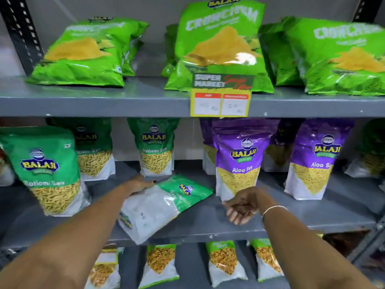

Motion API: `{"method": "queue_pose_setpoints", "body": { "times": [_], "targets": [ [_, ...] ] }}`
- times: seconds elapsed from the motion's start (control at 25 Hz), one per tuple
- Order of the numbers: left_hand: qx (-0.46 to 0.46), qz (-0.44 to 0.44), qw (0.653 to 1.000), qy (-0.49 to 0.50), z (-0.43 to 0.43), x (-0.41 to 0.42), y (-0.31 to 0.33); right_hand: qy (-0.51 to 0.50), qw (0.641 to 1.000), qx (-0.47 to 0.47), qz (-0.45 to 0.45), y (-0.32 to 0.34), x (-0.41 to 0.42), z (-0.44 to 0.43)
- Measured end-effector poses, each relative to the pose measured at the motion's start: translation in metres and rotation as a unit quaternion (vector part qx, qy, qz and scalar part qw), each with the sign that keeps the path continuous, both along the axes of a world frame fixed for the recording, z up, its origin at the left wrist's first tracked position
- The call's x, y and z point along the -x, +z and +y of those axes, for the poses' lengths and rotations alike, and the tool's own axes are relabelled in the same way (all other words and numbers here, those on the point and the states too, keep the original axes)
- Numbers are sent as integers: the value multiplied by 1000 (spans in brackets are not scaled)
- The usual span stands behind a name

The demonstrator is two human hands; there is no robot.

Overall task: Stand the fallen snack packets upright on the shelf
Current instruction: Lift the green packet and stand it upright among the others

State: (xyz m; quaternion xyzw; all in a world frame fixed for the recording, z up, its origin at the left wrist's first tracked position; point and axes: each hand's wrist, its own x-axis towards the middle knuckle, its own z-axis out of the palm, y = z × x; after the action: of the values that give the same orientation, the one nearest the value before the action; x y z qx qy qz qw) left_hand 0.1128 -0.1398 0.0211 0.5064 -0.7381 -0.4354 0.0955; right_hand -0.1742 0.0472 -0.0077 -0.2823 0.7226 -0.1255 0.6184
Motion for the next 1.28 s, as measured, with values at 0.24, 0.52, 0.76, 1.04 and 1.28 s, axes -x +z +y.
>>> {"method": "queue_pose_setpoints", "body": {
  "times": [0.24, 0.52, 0.76, 1.04, 1.28],
  "targets": [
    [-241, 90, 966, -29, -20, -66, -22, -269, 949, 155, -58, -28, -139, -50],
    [-256, 34, 963, -74, -9, -85, -11, -397, 875, 256, -110, -2, -178, -50],
    [-182, 69, 978, -78, -13, -85, 17, -363, 869, 334, -32, 67, -174, -71],
    [43, 131, 990, 41, -14, -56, 4, -322, 822, 468, 24, 85, -167, -110],
    [25, 148, 984, 96, -13, -50, -22, -269, 831, 486, 20, 57, -161, -126]
  ]
}}
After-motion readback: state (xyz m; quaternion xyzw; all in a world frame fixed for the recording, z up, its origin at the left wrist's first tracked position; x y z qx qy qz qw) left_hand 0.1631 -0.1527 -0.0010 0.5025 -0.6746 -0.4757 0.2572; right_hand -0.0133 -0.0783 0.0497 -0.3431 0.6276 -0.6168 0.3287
